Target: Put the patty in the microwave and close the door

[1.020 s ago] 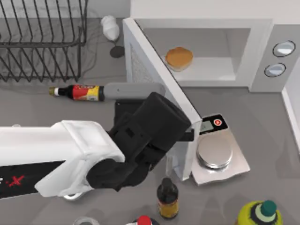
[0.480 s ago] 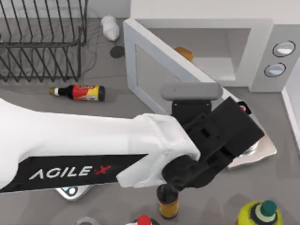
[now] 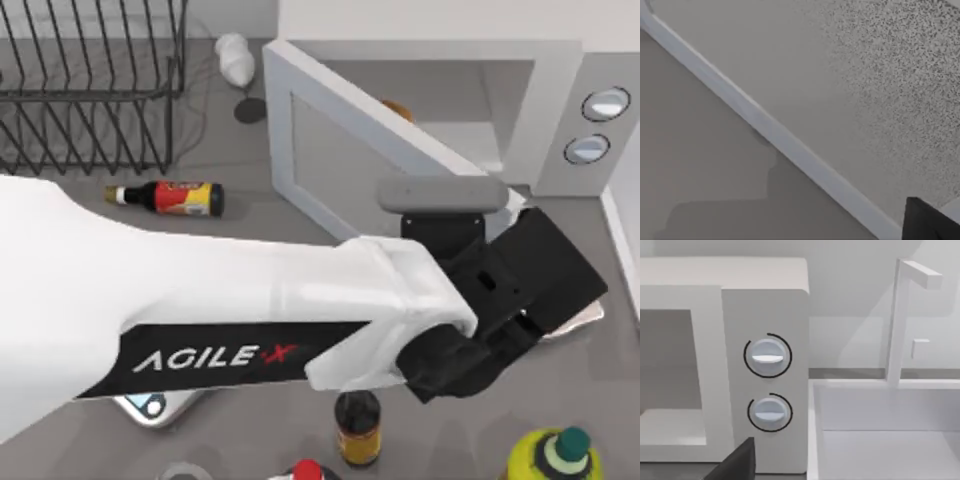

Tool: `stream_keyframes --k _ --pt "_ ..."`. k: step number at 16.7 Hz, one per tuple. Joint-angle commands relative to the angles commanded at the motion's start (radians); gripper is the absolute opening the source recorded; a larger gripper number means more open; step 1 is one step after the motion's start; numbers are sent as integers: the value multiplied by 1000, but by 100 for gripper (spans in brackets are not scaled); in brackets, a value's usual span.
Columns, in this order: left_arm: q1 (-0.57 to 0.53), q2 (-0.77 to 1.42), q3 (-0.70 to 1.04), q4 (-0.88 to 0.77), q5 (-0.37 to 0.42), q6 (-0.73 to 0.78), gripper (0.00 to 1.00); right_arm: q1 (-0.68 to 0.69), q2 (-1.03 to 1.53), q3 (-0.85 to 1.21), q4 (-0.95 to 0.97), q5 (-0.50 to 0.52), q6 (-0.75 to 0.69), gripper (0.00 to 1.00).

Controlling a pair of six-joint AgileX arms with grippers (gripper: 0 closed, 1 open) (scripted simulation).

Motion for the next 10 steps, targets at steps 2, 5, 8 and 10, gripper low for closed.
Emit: stream_keyframes --k 2,5,8,10 --pt "-21 68 101 -45 -10 -26 0 0 0 0 0 0 0 100" --pt "-54 167 260 -117 -25 -61 0 0 0 0 0 0 0 100" --pt "-76 234 367 -168 -32 -84 0 0 0 0 0 0 0 100" --pt "-81 247 386 -179 -33 -88 0 0 0 0 0 0 0 100"
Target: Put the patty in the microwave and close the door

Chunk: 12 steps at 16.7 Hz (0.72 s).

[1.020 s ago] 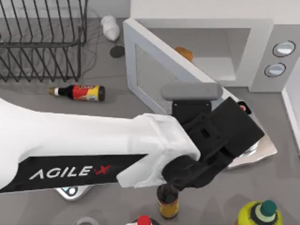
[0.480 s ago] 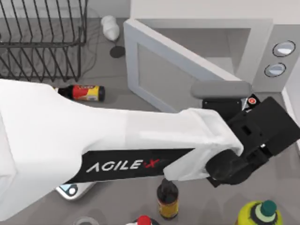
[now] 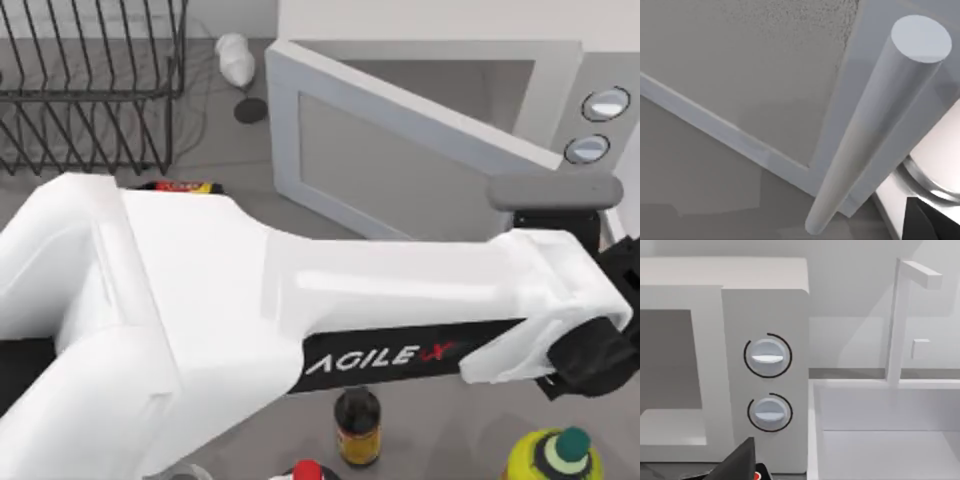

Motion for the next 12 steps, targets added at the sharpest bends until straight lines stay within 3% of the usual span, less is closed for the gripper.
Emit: stream_keyframes --k 5,12 --pt "16 9 11 5 6 15 0 0 0 0 0 0 0 100" --pt "167 152 204 63 96 173 0 0 0 0 0 0 0 100"
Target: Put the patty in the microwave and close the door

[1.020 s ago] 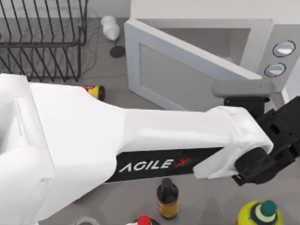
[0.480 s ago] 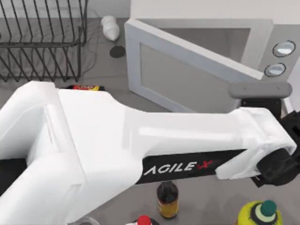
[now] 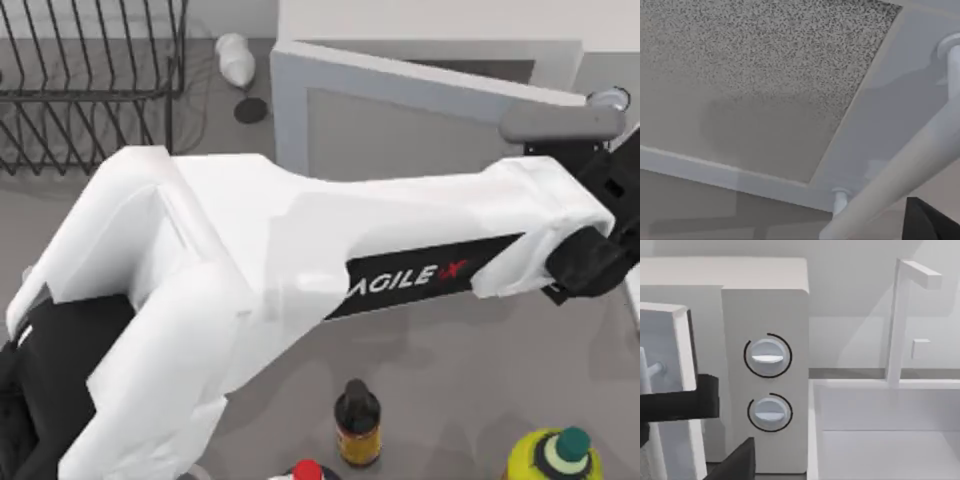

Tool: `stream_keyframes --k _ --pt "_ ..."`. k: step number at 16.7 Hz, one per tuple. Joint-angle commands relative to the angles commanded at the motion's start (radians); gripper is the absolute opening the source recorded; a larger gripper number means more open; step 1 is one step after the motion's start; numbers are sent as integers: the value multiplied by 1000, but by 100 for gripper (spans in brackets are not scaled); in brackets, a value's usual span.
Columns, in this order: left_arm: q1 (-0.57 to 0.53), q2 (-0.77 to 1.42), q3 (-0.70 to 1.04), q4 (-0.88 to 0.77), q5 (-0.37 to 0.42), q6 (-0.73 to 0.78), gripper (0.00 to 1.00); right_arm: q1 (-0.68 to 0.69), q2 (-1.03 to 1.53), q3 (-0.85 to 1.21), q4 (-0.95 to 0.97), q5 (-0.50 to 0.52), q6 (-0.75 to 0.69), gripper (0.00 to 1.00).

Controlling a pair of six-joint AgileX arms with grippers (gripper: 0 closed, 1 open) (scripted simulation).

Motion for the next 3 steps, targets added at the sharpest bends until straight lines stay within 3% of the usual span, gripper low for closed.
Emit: stream_keyframes --k 3 --pt "24 22 29 9 16 27 0 0 0 0 0 0 0 100"
